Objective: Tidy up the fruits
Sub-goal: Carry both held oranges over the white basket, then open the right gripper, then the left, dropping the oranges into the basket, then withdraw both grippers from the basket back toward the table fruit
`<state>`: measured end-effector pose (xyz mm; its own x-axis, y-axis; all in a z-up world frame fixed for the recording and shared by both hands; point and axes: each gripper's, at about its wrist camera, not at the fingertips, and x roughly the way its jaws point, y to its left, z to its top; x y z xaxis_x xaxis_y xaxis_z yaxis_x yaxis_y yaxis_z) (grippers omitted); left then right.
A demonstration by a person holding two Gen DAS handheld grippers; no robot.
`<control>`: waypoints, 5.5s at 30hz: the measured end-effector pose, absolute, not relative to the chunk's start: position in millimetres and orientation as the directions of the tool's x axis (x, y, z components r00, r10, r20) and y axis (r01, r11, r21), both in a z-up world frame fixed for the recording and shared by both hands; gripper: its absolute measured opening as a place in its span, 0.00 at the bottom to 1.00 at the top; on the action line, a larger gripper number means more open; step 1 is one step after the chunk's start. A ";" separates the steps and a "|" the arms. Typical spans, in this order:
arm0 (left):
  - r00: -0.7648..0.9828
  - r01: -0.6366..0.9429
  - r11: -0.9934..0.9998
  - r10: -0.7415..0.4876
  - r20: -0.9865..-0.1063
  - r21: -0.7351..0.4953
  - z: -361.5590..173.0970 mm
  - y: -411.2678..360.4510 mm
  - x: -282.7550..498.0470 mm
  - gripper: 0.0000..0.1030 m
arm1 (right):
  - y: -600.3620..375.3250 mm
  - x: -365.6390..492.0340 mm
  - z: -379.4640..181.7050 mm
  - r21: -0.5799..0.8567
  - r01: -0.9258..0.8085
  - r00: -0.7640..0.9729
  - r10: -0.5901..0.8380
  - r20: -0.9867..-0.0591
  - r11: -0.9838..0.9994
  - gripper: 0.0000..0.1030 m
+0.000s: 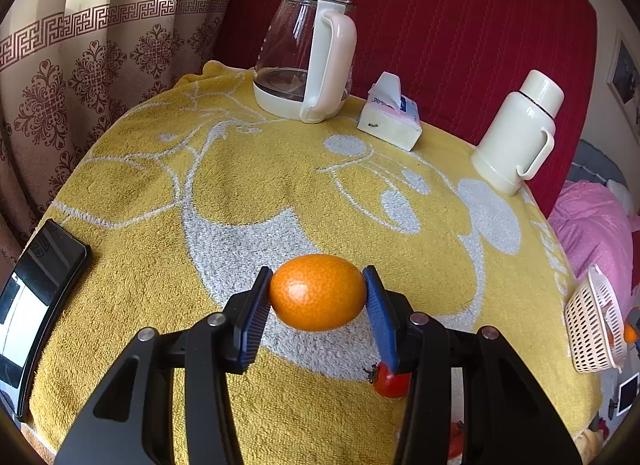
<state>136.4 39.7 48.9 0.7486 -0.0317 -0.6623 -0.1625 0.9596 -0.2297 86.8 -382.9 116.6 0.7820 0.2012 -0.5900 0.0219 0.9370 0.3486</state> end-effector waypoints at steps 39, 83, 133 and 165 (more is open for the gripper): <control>0.751 -0.148 0.965 -0.034 -0.659 -0.218 50.6 34.3 135.6 0.45 | -458.7 65.4 100.3 0.481 0.194 0.794 0.151 -0.589 0.855 0.55; 0.570 0.611 0.787 -0.516 -0.639 -0.090 100.8 -274.2 105.9 0.45 | -489.9 49.9 112.9 0.453 0.250 0.877 -0.002 -0.480 0.856 0.74; 0.781 0.339 0.937 -0.332 -0.530 -0.087 135.7 -156.4 107.8 0.83 | -461.6 32.7 126.6 0.436 0.183 0.907 0.020 -0.420 0.881 0.75; 0.818 -0.041 0.989 -0.047 -0.573 -0.140 126.0 14.6 97.9 0.83 | -334.0 41.4 115.5 0.363 -0.103 0.822 0.284 -0.493 0.926 0.75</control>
<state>97.9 14.6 126.0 0.8183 -0.0466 -0.5729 -0.0415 0.9893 -0.1396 41.4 -334.0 115.5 0.8223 0.2842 -0.4930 -0.1028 0.9263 0.3625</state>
